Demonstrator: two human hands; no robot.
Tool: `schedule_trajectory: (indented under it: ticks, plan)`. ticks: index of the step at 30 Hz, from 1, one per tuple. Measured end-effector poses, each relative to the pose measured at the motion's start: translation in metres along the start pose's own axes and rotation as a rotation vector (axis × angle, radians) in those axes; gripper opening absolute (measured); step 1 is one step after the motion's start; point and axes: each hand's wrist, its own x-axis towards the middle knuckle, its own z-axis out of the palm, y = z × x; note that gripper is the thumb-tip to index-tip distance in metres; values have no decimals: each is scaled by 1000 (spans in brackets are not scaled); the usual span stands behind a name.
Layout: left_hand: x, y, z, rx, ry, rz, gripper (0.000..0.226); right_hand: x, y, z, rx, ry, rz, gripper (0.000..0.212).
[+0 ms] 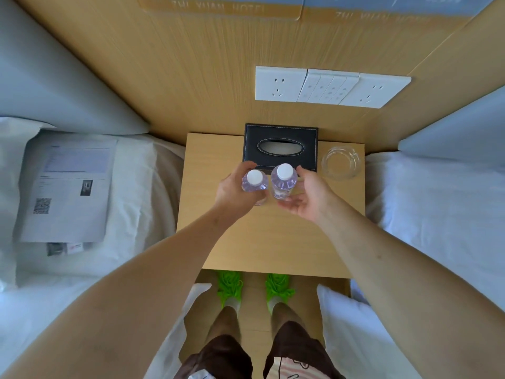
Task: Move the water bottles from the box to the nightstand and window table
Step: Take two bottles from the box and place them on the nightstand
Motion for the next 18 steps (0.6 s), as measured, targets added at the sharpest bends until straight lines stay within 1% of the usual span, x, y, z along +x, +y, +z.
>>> schedule_trajectory:
  ticks: [2,4,5,7,8,10,12,14,16,18]
  plan:
    - [2,8,-5,59,-10,4,43,-14,-4,2,-205,101,-39,28]
    - [1,15,-9,136,-1,37,35,-24,-8,2,-392,177,-181,19]
    - [1,18,-10,148,14,53,31,-28,-11,3,-481,187,-276,27]
    - [2,21,-13,139,43,60,25,-33,-15,1,-614,153,-424,56]
    - [2,22,-13,137,51,59,24,-37,-15,1,-681,131,-472,62]
    - [2,22,-15,155,62,57,23,-43,-12,0,-864,104,-572,62]
    - [2,23,-17,227,96,61,26,-42,-6,-1,-1031,84,-704,46]
    - [3,27,-17,314,134,33,41,-39,-2,0,-1122,93,-821,31]
    - [6,34,-15,375,149,-14,54,-36,0,1,-1188,129,-878,28]
    - [8,41,-14,407,143,-6,54,-32,0,2,-1240,166,-906,34]
